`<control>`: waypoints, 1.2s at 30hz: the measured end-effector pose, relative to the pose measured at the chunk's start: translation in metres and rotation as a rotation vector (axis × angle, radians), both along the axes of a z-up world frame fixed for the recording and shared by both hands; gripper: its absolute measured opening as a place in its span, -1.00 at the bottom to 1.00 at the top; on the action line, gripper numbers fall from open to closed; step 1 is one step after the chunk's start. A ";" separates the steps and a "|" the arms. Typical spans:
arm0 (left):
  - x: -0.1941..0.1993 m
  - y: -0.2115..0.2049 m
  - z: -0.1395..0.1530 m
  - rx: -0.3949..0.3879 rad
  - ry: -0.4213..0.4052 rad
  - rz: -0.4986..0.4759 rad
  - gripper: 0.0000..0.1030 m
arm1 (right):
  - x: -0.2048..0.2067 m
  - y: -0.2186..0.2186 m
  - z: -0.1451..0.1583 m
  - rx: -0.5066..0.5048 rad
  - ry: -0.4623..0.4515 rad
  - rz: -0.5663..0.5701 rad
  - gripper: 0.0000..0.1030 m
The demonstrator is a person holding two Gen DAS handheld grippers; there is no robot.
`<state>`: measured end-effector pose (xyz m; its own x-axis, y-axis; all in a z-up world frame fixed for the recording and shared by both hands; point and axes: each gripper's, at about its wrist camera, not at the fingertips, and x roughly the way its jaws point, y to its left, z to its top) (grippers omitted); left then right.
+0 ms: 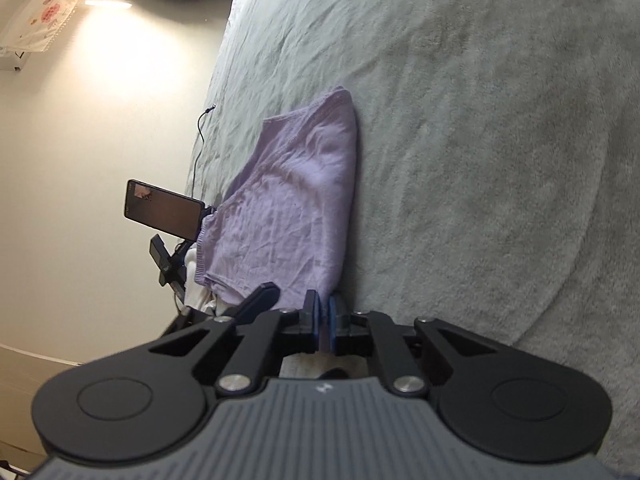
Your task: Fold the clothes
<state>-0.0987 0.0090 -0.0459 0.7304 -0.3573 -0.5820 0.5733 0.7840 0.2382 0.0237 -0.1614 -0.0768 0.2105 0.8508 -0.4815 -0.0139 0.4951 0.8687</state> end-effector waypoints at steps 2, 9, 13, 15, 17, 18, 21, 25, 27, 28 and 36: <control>-0.001 -0.004 -0.004 0.017 -0.024 0.019 0.16 | 0.001 -0.002 0.004 0.021 -0.005 -0.002 -0.87; 0.001 -0.011 -0.013 0.101 -0.099 0.111 -0.56 | 0.004 -0.010 0.009 0.042 -0.014 -0.013 -0.85; 0.000 -0.009 -0.014 0.120 -0.099 0.152 -0.89 | 0.005 -0.019 0.007 0.018 -0.030 -0.039 -0.65; -0.002 -0.009 -0.011 0.116 -0.103 0.167 -0.90 | 0.008 -0.024 0.003 0.017 -0.035 -0.068 -0.30; -0.005 -0.009 -0.009 0.112 -0.107 0.181 -0.91 | 0.012 -0.028 -0.001 0.038 -0.036 -0.108 -0.25; -0.006 -0.009 -0.007 0.100 -0.109 0.188 -0.92 | 0.014 -0.029 -0.002 0.045 -0.041 -0.126 -0.25; -0.012 -0.012 -0.001 0.083 -0.123 0.195 -0.92 | 0.021 -0.025 -0.002 0.049 -0.088 -0.174 -0.25; -0.020 -0.015 0.004 0.071 -0.127 0.216 -0.93 | 0.024 -0.020 -0.007 0.046 -0.145 -0.231 -0.49; -0.023 -0.016 0.005 0.066 -0.118 0.235 -0.93 | 0.025 -0.020 -0.012 0.044 -0.160 -0.265 -0.77; -0.024 -0.017 0.004 0.064 -0.111 0.246 -0.93 | 0.025 -0.021 -0.014 0.044 -0.166 -0.283 -0.80; -0.024 -0.037 0.015 0.038 -0.087 0.307 -0.94 | 0.018 -0.018 0.002 -0.102 -0.246 -0.345 -0.91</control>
<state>-0.1230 -0.0279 -0.0314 0.8487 -0.0918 -0.5209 0.2872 0.9069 0.3082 0.0415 -0.1790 -0.0747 0.5936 0.6609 -0.4593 -0.0331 0.5903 0.8065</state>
